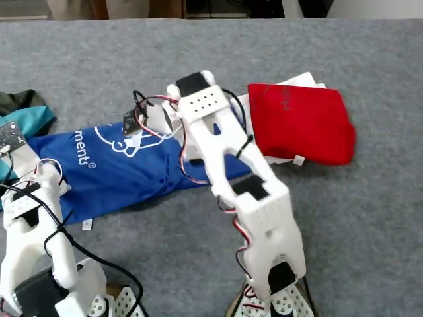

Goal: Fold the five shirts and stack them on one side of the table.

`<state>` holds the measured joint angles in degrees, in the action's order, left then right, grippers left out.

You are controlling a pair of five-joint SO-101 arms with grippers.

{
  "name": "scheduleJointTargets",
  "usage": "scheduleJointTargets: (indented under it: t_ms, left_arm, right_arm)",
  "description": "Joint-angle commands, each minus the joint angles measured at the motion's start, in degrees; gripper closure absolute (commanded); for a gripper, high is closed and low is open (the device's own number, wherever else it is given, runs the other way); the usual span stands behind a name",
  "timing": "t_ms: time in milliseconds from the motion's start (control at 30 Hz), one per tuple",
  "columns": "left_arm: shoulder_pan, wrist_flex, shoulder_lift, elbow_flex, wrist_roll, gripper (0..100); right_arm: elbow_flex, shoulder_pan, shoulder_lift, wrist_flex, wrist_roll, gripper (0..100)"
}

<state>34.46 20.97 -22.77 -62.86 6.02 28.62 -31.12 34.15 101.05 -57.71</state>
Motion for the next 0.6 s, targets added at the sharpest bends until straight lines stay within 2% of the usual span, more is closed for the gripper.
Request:
scheduleJointTargets:
  t_ms: [0,67,133,267,400,467,567]
  left_arm:
    - [-0.4,-0.9,-1.0,1.9,-0.4,98]
    - [-0.4,-0.2,-1.7,2.0,-0.5,98]
    - [0.4,4.0,-2.6,4.5,-0.5,98]
    - [3.5,19.9,-4.2,13.8,-0.4,92]
    - [12.3,36.7,-2.1,30.2,-0.4,85]
    - [14.2,38.9,1.5,33.4,0.4,83]
    - [14.2,42.4,9.2,36.5,6.8,82]
  right_arm:
    - [-9.6,1.2,-11.3,1.0,4.0,99.8]
    - [-15.0,1.7,-16.3,0.7,4.3,99.8]
    - [-21.0,2.2,-21.4,-0.5,4.4,99.8]
    - [-30.9,3.3,-31.2,-4.7,4.4,99.7]
    - [-39.2,3.7,-37.8,-5.5,4.4,99.7]
    - [-42.5,3.7,-39.9,-5.5,4.4,99.7]
    - [-45.5,3.7,-42.2,-5.5,4.4,99.7]
